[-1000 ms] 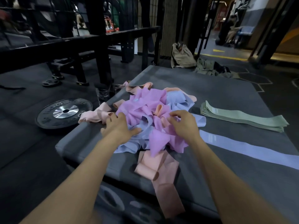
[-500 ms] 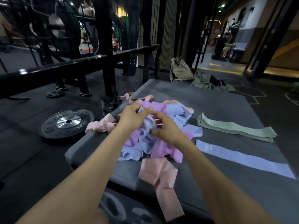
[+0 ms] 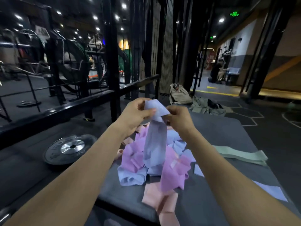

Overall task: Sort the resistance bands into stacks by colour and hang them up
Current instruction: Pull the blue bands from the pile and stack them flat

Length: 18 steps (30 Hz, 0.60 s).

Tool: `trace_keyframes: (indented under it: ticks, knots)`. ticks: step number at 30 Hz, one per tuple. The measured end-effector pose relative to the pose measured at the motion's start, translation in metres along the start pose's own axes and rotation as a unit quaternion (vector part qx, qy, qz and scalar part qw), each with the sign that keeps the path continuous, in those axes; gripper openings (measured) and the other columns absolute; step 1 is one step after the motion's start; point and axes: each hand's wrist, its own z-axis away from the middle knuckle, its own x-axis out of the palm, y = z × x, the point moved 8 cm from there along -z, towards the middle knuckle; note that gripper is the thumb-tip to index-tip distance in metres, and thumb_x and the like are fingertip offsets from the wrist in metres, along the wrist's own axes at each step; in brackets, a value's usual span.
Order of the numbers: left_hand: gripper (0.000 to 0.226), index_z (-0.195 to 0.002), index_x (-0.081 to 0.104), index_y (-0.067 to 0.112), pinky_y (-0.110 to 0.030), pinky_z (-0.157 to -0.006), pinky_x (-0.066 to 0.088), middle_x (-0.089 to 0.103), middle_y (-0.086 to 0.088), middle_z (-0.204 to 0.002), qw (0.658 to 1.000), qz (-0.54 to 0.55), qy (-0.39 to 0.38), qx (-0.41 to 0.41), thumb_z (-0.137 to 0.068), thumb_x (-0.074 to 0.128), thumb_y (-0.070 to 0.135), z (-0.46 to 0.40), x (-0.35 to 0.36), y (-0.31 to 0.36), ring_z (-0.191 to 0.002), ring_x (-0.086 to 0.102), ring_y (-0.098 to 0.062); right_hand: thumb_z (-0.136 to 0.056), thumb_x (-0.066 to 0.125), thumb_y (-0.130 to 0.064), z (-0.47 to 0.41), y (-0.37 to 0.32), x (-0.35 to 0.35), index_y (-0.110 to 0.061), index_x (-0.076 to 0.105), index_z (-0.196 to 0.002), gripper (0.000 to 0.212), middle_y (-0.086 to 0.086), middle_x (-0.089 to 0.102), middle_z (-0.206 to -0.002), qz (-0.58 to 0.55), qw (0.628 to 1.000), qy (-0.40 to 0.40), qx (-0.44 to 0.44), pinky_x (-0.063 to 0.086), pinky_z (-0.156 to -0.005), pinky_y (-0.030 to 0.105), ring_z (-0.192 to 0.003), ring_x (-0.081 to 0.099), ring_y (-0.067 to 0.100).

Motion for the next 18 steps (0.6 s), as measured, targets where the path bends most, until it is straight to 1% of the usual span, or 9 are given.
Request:
trace_keyframes:
  ticks: [2, 5, 7, 9, 10, 12, 15, 16, 18]
  knots:
    - [0.010, -0.084, 0.059, 0.017, -0.016, -0.050, 0.042, 0.058, 0.001, -0.075, 0.998, -0.048, 0.033, 0.013, -0.088, 0.061, 0.008, 0.000, -0.004, 0.013, -0.062, 0.049, -0.008, -0.079, 0.056, 0.010, 0.000, -0.016, -0.010, -0.008, 0.064, -0.071, 0.021, 0.006, 0.056, -0.062, 0.013, 1.000, -0.001, -0.017, 0.040, -0.060, 0.031, -0.063, 0.046, 0.016]
    - [0.016, -0.073, 0.058, 0.016, -0.012, -0.048, 0.039, 0.055, 0.000, -0.066, 0.994, -0.080, 0.063, 0.039, -0.085, 0.065, 0.008, -0.003, -0.004, 0.035, -0.048, 0.047, 0.001, -0.082, 0.057, 0.007, -0.001, -0.039, -0.027, -0.010, 0.068, -0.086, 0.021, 0.003, 0.062, -0.069, 0.025, 0.998, 0.014, -0.058, 0.045, -0.061, 0.030, -0.064, 0.051, 0.011]
    - [0.020, -0.072, 0.057, 0.016, -0.009, -0.053, 0.042, 0.057, 0.001, -0.068, 0.993, -0.081, 0.073, 0.048, -0.082, 0.067, 0.002, -0.006, -0.001, 0.050, -0.051, 0.051, 0.003, -0.083, 0.056, 0.008, -0.002, -0.053, -0.038, -0.008, 0.068, -0.095, 0.024, -0.005, 0.061, -0.069, 0.035, 0.996, 0.022, -0.077, 0.045, -0.057, 0.021, -0.058, 0.052, 0.000]
    - [0.023, -0.076, 0.055, 0.017, -0.013, -0.057, 0.045, 0.059, 0.000, -0.073, 0.995, -0.048, 0.068, 0.046, -0.082, 0.066, -0.002, -0.010, 0.007, 0.065, -0.062, 0.054, -0.005, -0.081, 0.053, 0.013, 0.001, -0.066, -0.043, -0.004, 0.065, -0.109, 0.035, -0.007, 0.061, -0.076, 0.046, 0.994, 0.001, -0.095, 0.044, -0.055, 0.011, -0.055, 0.053, -0.009]
    - [0.024, -0.077, 0.054, 0.017, -0.014, -0.055, 0.046, 0.059, -0.001, -0.075, 0.997, -0.025, 0.062, 0.043, -0.083, 0.064, -0.004, -0.011, 0.013, 0.072, -0.065, 0.054, -0.008, -0.080, 0.053, 0.015, 0.003, -0.069, -0.044, -0.003, 0.062, -0.113, 0.039, -0.005, 0.063, -0.082, 0.045, 0.994, -0.020, -0.098, 0.045, -0.056, 0.010, -0.059, 0.054, -0.011]
    - [0.025, -0.080, 0.053, 0.018, -0.014, -0.052, 0.048, 0.059, -0.001, -0.078, 0.998, -0.007, 0.041, 0.041, -0.085, 0.060, -0.005, -0.012, 0.024, 0.087, -0.070, 0.055, -0.010, -0.078, 0.060, 0.012, 0.009, -0.071, -0.042, -0.003, 0.058, -0.120, 0.044, 0.000, 0.065, -0.095, 0.038, 0.991, -0.080, -0.097, 0.047, -0.064, 0.012, -0.074, 0.059, -0.005]
    - [0.020, -0.083, 0.056, 0.017, -0.013, -0.048, 0.048, 0.060, -0.001, -0.079, 0.999, -0.021, -0.034, 0.034, -0.086, 0.060, -0.003, -0.006, 0.048, 0.105, -0.071, 0.058, -0.009, -0.074, 0.070, -0.010, 0.018, -0.073, -0.037, -0.007, 0.056, -0.120, 0.049, 0.003, 0.065, -0.103, 0.006, 0.985, -0.157, -0.070, 0.050, -0.077, 0.022, -0.090, 0.061, 0.010]
    - [0.018, -0.084, 0.057, 0.017, -0.013, -0.048, 0.048, 0.060, -0.001, -0.079, 0.997, -0.022, -0.063, 0.025, -0.086, 0.060, -0.001, -0.003, 0.056, 0.107, -0.068, 0.060, -0.007, -0.073, 0.070, -0.018, 0.019, -0.075, -0.037, -0.006, 0.056, -0.119, 0.050, 0.007, 0.066, -0.106, -0.030, 0.984, -0.167, -0.060, 0.050, -0.082, 0.027, -0.095, 0.062, 0.013]
    - [0.016, -0.087, 0.057, 0.016, -0.014, -0.048, 0.048, 0.061, -0.001, -0.078, 0.994, -0.010, -0.104, 0.012, -0.085, 0.062, 0.001, 0.001, 0.068, 0.111, -0.060, 0.062, -0.003, -0.076, 0.066, -0.021, 0.021, -0.080, -0.040, -0.002, 0.057, -0.117, 0.047, 0.014, 0.065, -0.109, -0.129, 0.976, -0.168, -0.043, 0.047, -0.093, 0.034, -0.103, 0.061, 0.021]
